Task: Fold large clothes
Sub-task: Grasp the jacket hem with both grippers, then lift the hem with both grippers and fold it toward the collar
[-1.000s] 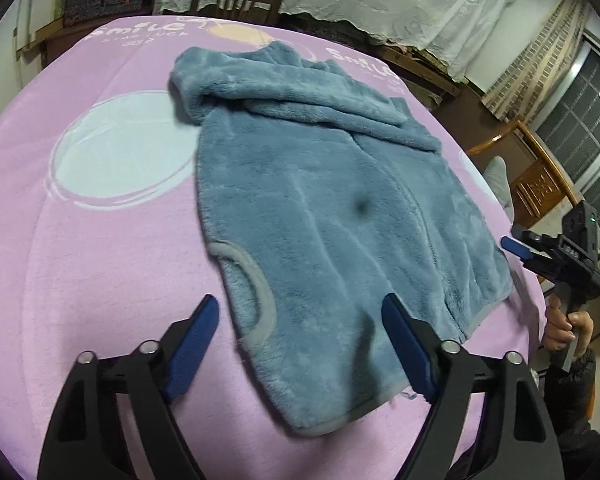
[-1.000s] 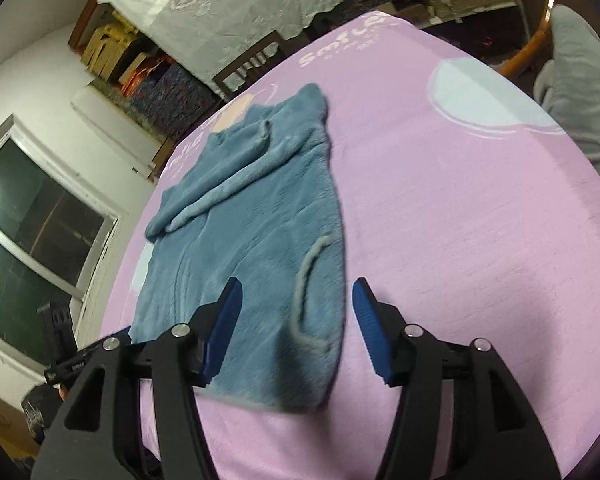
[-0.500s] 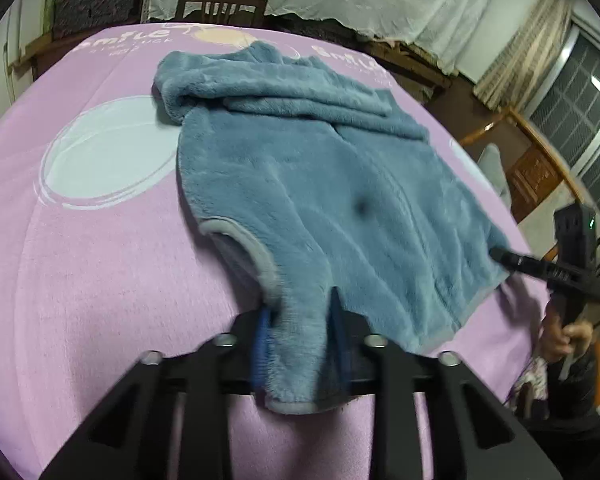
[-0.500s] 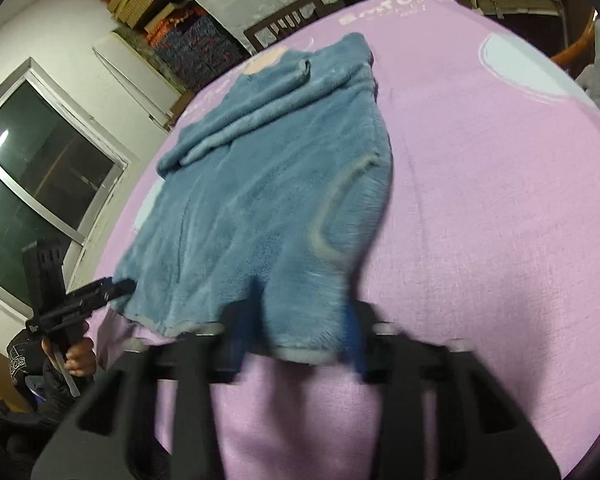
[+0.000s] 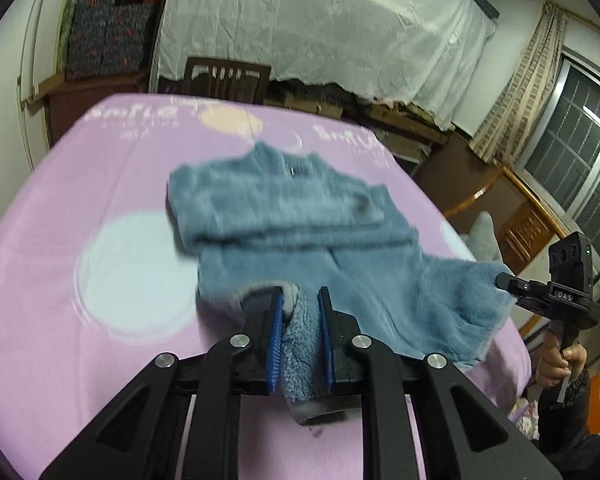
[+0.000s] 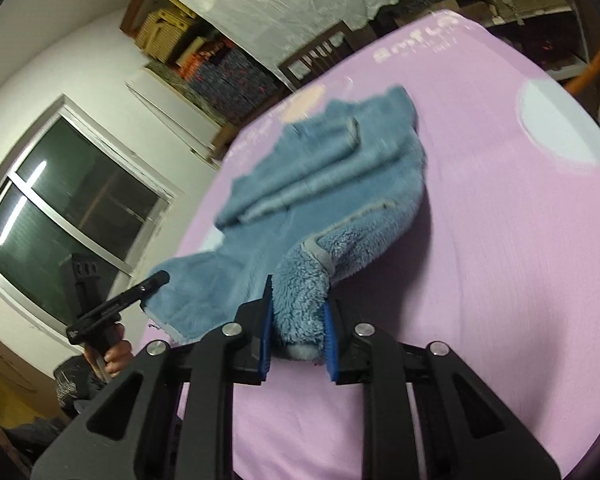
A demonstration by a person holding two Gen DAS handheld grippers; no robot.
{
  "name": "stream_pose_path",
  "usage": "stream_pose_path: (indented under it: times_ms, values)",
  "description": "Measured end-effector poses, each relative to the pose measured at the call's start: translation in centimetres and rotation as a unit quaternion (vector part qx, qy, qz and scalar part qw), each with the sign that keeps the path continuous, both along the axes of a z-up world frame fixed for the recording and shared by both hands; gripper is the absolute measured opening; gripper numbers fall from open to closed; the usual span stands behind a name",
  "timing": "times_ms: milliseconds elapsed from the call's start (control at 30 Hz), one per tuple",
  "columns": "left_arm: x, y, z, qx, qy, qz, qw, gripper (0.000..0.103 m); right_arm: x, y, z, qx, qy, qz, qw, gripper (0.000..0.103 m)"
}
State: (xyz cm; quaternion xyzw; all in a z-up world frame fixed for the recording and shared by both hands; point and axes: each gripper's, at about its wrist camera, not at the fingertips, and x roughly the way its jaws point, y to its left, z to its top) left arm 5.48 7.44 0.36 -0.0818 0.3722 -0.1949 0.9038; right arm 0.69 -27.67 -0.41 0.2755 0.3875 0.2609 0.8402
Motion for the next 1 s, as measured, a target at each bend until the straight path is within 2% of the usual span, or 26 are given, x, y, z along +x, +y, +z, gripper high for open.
stream_pose_path:
  times_ms: [100,133,300,367,433,567,600,633,667,700,733,800,867,933,1000]
  values:
    - [1.7,-0.1,1.7,0.004,-0.012,0.009,0.9999,0.013,2.1,0.2,1.7,0.002,-0.012,0.000,1.000,0.019]
    - [2.2,0.0,2.1,0.007,-0.018,0.012,0.9998,0.006,3.1,0.2,2.4,0.004,-0.016,0.001,1.000,0.019]
    - [6.3,0.5,4.5,0.002,-0.035,0.023,0.9991,0.006,7.7,0.4,4.3,0.007,-0.023,-0.001,1.000,0.019]
    - [7.7,0.6,4.5,0.010,-0.029,0.033,0.9990,0.006,10.2,0.5,4.6,0.013,-0.018,-0.003,1.000,0.019]
    - [8.5,0.8,4.0,0.001,-0.009,0.023,0.9997,0.006,12.0,0.6,4.2,0.017,-0.011,-0.009,1.000,0.019]
    - [6.9,1.3,2.0,0.025,0.017,0.013,0.9994,0.007,14.3,0.6,3.6,0.031,0.006,-0.002,0.999,0.019]
    - [5.9,1.6,1.3,0.022,0.031,0.011,0.9992,0.009,14.9,0.7,3.6,0.030,0.008,0.000,1.000,0.019]
    - [5.1,2.1,0.6,0.014,0.045,0.010,0.9988,0.020,15.3,0.8,3.5,0.029,0.010,0.001,1.000,0.019]
    - [3.8,2.5,-0.6,-0.006,0.074,0.008,0.9972,0.037,15.8,0.8,3.6,0.028,0.011,0.003,1.000,0.019]
    - [3.0,2.7,-1.5,-0.022,0.096,0.006,0.9951,0.041,16.1,0.9,3.6,0.027,0.011,0.004,1.000,0.019]
    - [1.6,2.8,-2.8,-0.041,0.127,0.003,0.9911,0.043,16.6,1.1,3.6,0.025,0.012,0.006,1.000,0.019]
    - [-0.2,2.5,-4.4,-0.070,0.159,-0.009,0.9847,0.044,17.4,1.2,3.5,0.024,0.013,0.010,1.000,0.019]
    - [-1.7,1.7,-6.1,-0.119,0.192,-0.022,0.9740,0.052,17.9,1.3,3.3,0.025,0.014,0.017,0.999,0.019]
    - [-2.8,0.8,-7.3,-0.158,0.210,-0.035,0.9643,0.059,18.0,1.6,2.9,0.028,0.017,0.022,0.999,0.019]
    - [-3.3,-0.1,-7.9,-0.180,0.205,-0.048,0.9608,0.069,18.0,1.6,2.7,0.031,0.020,0.024,0.999,0.019]
